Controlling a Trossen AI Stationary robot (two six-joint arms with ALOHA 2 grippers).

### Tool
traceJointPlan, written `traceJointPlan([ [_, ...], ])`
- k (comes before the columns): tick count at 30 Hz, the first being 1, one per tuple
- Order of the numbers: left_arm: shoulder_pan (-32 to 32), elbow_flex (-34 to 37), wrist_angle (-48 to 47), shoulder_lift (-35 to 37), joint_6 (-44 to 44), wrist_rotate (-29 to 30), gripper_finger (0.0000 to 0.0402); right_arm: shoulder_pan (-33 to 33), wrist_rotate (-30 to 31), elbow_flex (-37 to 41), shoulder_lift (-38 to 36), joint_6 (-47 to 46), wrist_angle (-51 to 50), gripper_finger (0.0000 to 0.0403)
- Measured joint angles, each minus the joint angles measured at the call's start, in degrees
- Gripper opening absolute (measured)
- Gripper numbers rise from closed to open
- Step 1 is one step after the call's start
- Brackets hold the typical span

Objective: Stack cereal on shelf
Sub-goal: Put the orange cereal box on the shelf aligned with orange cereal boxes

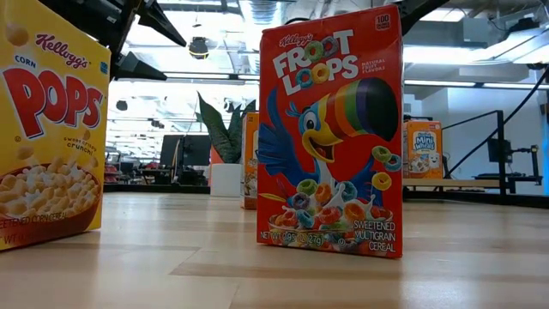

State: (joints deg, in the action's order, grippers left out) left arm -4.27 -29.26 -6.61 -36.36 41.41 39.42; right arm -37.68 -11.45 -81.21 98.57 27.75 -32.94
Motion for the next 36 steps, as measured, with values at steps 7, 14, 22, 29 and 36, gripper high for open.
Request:
traceJointPlan([
  [7, 0.0, 0.0, 0.0, 0.0, -0.2, 0.0, 0.0359, 0.2, 2.2, 0.0, -4.3, 0.6, 0.0, 0.0240],
  [14, 0.0, 0.0, 0.0, 0.0, -0.1, -2.9, 0.0359, 0.8, 3.0, 0.0, -10.7, -2.4, -4.1, 0.0240],
  [22, -0.4, 0.0, -1.5, -0.9, 3.4, -32.1, 0.0359, 7.6, 2.9, 0.0, -18.6, -7.4, -11.2, 0.0240],
  [29, -0.6, 0.0, -3.0, -3.1, 3.1, -31.4, 0.0359, 16.9, 2.5, 0.0, -17.8, -12.7, -15.1, 0.0239],
  [36, -0.6, 0.0, -3.0, -3.0, 2.8, -28.6, 0.0359, 25.1, 2.5, 0.0, -12.5, -10.9, -7.4, 0.0239],
])
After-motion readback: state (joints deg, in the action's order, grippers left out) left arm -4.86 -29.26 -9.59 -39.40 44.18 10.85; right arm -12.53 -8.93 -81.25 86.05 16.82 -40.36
